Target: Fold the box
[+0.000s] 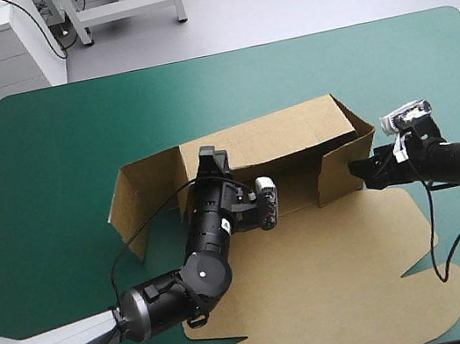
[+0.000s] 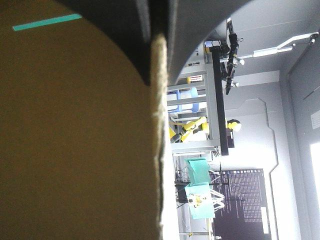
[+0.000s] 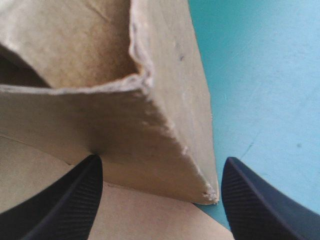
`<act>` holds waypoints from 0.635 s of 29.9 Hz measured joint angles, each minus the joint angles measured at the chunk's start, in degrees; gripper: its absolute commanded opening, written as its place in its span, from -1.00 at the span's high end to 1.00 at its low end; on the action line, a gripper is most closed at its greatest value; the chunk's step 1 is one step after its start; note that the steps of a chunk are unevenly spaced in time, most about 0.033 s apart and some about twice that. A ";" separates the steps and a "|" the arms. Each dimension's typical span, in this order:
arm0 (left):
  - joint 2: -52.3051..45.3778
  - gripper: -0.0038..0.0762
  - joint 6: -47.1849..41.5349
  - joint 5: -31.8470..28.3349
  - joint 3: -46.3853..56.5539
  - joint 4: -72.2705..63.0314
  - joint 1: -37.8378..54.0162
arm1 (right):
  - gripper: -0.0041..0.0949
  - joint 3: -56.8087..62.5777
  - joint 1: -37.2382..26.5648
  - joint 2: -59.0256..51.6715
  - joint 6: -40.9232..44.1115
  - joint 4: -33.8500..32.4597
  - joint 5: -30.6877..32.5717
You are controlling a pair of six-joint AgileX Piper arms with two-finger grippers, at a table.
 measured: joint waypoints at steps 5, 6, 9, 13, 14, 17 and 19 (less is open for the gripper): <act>0.00 0.92 0.00 0.00 0.00 0.00 0.00 | -0.35 2.10 2.53 -0.66 -4.86 5.73 -1.79; 0.00 0.92 0.00 0.00 0.00 0.00 0.00 | -0.35 2.15 3.96 -0.78 -4.86 5.43 -2.99; 0.00 0.92 0.00 0.00 0.00 0.00 0.00 | -0.32 2.75 8.99 -0.78 -4.11 4.01 -8.44; 0.00 0.92 0.00 0.00 0.00 0.00 0.00 | -0.31 4.32 15.27 -0.78 -3.71 3.58 -17.68; 0.00 0.92 0.00 0.00 0.00 -0.06 0.00 | -0.31 4.72 16.65 -0.78 -3.54 3.65 -19.56; 0.00 0.92 0.00 0.00 0.00 -0.06 0.00 | -0.30 6.15 19.56 -0.78 -3.29 4.18 -25.58; 0.00 0.92 0.00 0.00 0.00 -0.06 0.00 | -0.30 6.51 20.51 -0.78 -3.29 4.37 -28.24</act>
